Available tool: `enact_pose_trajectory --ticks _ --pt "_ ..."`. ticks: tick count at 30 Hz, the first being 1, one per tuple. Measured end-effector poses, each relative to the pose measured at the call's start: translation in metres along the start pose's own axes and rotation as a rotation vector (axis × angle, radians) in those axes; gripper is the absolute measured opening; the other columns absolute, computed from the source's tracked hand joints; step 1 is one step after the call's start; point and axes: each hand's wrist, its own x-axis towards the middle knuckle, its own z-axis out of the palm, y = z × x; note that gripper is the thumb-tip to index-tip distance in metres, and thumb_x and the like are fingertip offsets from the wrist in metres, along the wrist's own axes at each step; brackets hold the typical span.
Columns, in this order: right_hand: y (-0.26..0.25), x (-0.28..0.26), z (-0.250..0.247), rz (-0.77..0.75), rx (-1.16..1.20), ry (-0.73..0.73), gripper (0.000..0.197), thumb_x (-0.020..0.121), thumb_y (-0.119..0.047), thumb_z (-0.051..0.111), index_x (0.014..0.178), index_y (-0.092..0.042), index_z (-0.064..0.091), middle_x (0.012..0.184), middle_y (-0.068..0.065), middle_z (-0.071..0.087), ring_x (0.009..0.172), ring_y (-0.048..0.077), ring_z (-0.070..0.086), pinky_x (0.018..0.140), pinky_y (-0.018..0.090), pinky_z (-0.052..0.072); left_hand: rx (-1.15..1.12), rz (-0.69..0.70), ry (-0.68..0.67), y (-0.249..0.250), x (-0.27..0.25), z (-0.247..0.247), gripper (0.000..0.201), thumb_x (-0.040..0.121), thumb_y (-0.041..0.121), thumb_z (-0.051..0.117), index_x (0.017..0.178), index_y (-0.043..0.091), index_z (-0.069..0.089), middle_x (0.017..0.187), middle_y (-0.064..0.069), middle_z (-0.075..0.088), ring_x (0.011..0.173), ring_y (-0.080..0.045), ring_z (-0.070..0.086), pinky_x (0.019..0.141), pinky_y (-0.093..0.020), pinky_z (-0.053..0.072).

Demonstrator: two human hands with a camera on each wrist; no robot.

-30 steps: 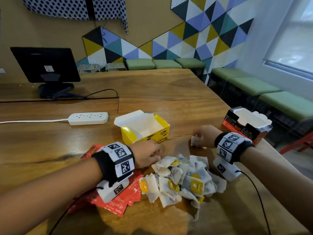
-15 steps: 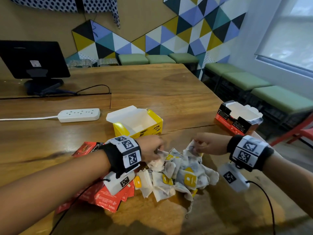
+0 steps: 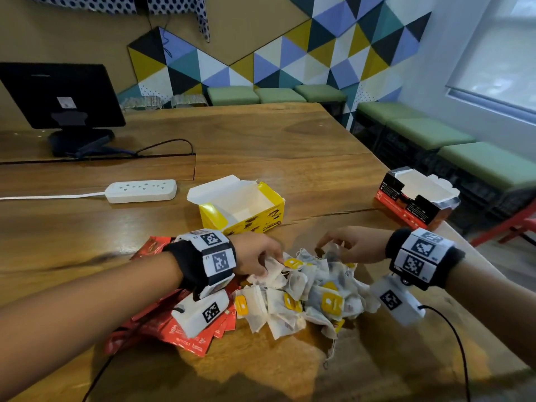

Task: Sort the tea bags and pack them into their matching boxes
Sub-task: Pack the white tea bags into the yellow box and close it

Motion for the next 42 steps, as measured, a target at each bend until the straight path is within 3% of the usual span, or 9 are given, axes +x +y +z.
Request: enact_pose_trajectory --ticks 7,11,13,16,19,24,29,37,42 --pt "0.003 0.002 0.003 0.027 -0.016 0.047 0.034 0.084 -0.015 0.058 0.117 -0.023 0.054 0.096 -0.008 0.051 0.087 0.012 0.053 0.073 0.023 0.048 0.001 0.113 0.058 0.004 0.003 -0.008 0.038 0.077 0.003 0.068 0.113 0.009 0.057 0.087 0.006 0.053 0.090 -0.021 0.059 0.058 -0.016 0.030" --pt "0.008 -0.004 -0.003 0.053 -0.012 0.130 0.027 0.084 -0.013 0.056 0.111 -0.009 0.057 0.104 0.008 0.062 0.094 0.025 0.059 0.083 0.036 0.049 0.002 0.127 0.045 0.006 0.005 -0.012 0.047 0.075 0.002 0.069 0.118 0.017 0.056 0.089 0.006 0.055 0.085 -0.017 0.059 0.059 -0.016 0.036" --pt "0.010 -0.007 -0.006 0.046 -0.004 0.173 0.007 0.084 -0.009 0.054 0.089 -0.009 0.059 0.088 0.010 0.061 0.079 0.021 0.056 0.073 0.034 0.047 0.049 0.111 0.012 0.008 0.008 -0.012 0.048 0.076 0.004 0.069 0.120 0.014 0.054 0.089 0.005 0.052 0.082 -0.016 0.054 0.054 -0.016 0.032" --pt "0.011 -0.009 -0.011 0.031 0.075 0.224 0.025 0.083 -0.005 0.053 0.064 -0.019 0.044 0.069 -0.002 0.049 0.062 0.011 0.045 0.061 0.025 0.038 0.128 0.079 -0.054 0.011 0.014 -0.011 0.046 0.079 0.012 0.070 0.120 0.006 0.051 0.105 -0.009 0.056 0.100 -0.027 0.056 0.059 -0.018 0.026" --pt "0.009 -0.010 -0.013 -0.004 0.194 0.254 0.027 0.082 -0.001 0.054 0.067 -0.021 0.046 0.070 -0.005 0.051 0.063 0.007 0.047 0.060 0.021 0.037 0.170 0.059 -0.080 0.010 0.017 -0.011 0.047 0.076 0.021 0.074 0.115 0.005 0.054 0.116 -0.013 0.058 0.105 -0.029 0.054 0.063 -0.022 0.028" --pt "-0.015 -0.008 -0.007 -0.105 0.426 0.134 0.030 0.082 0.009 0.049 0.107 -0.004 0.058 0.088 -0.001 0.060 0.080 0.013 0.057 0.071 0.021 0.046 0.165 0.075 -0.117 0.010 0.018 -0.010 0.042 0.076 0.022 0.074 0.112 0.006 0.059 0.090 -0.013 0.058 0.081 -0.026 0.052 0.046 -0.010 0.031" --pt "-0.031 0.000 0.010 -0.022 0.026 0.059 0.041 0.081 -0.012 0.060 0.121 -0.009 0.051 0.114 0.007 0.058 0.101 0.022 0.056 0.085 0.035 0.050 0.178 0.039 -0.103 0.004 0.017 -0.014 0.041 0.077 0.024 0.074 0.108 0.001 0.061 0.103 -0.013 0.063 0.083 -0.023 0.052 0.055 -0.025 0.032" --pt "-0.032 0.000 0.010 -0.016 -0.008 0.058 0.030 0.078 -0.019 0.068 0.104 -0.006 0.059 0.095 0.004 0.059 0.082 0.015 0.053 0.060 0.021 0.040 0.131 0.066 -0.024 0.011 0.024 -0.028 0.037 0.077 0.024 0.073 0.111 0.013 0.064 0.116 -0.007 0.064 0.107 -0.022 0.058 0.091 -0.033 0.049" --pt "-0.032 -0.001 0.009 -0.020 -0.019 0.067 0.020 0.079 -0.019 0.067 0.094 -0.011 0.057 0.092 0.002 0.057 0.082 0.016 0.052 0.058 0.020 0.039 0.163 0.116 -0.069 0.028 0.035 -0.020 0.043 0.075 0.027 0.075 0.111 0.008 0.062 0.113 -0.012 0.062 0.104 -0.026 0.057 0.084 -0.032 0.046"
